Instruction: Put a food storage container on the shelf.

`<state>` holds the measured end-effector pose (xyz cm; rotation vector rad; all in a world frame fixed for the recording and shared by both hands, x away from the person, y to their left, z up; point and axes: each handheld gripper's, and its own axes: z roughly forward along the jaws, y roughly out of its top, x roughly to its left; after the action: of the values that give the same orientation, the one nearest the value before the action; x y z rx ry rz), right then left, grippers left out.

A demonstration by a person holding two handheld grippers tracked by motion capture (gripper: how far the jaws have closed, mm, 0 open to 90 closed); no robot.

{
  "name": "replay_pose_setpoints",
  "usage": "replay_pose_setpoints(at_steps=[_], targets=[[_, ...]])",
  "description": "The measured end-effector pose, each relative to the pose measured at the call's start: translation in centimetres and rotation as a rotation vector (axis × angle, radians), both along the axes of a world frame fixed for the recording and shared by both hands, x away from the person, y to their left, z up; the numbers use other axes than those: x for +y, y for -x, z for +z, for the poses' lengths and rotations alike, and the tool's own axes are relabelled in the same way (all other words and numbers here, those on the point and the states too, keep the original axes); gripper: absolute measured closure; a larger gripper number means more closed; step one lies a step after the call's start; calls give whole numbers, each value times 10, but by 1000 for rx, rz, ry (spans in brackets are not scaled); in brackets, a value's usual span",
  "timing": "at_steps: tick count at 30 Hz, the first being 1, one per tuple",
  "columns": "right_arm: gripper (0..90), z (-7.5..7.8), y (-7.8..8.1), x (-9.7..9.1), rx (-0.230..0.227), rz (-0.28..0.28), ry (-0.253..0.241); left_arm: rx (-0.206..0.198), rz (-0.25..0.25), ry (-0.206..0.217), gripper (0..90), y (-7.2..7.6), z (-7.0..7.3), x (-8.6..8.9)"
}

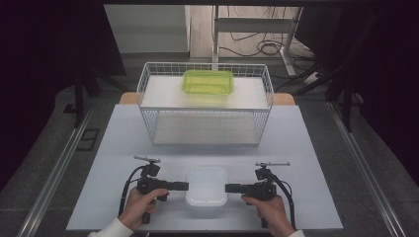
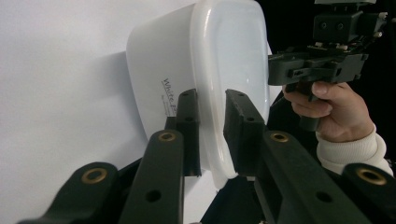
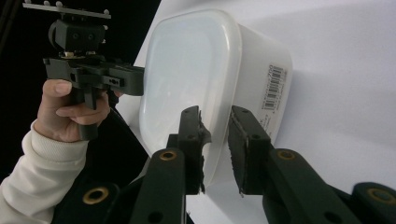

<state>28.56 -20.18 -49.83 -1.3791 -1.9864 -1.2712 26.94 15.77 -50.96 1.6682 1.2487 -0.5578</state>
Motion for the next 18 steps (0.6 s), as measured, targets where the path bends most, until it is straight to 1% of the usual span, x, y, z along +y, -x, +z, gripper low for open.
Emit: replay_pose_setpoints(at_steps=[6, 7, 10, 15, 18], targets=[[781, 5, 2, 0, -29, 5, 4, -24, 6, -15, 794, 2, 3, 0], [786, 6, 2, 0, -41, 6, 6, -31, 4, -21, 796, 2, 4, -1], [790, 7, 2, 0, -48, 10, 11, -43, 1, -30, 797, 3, 5, -2], [792, 8, 3, -1, -63, 13, 18, -63, -8, -33, 800, 4, 9, -2], [792, 9, 3, -1, -69, 11, 18, -67, -11, -34, 801, 4, 9, -2]])
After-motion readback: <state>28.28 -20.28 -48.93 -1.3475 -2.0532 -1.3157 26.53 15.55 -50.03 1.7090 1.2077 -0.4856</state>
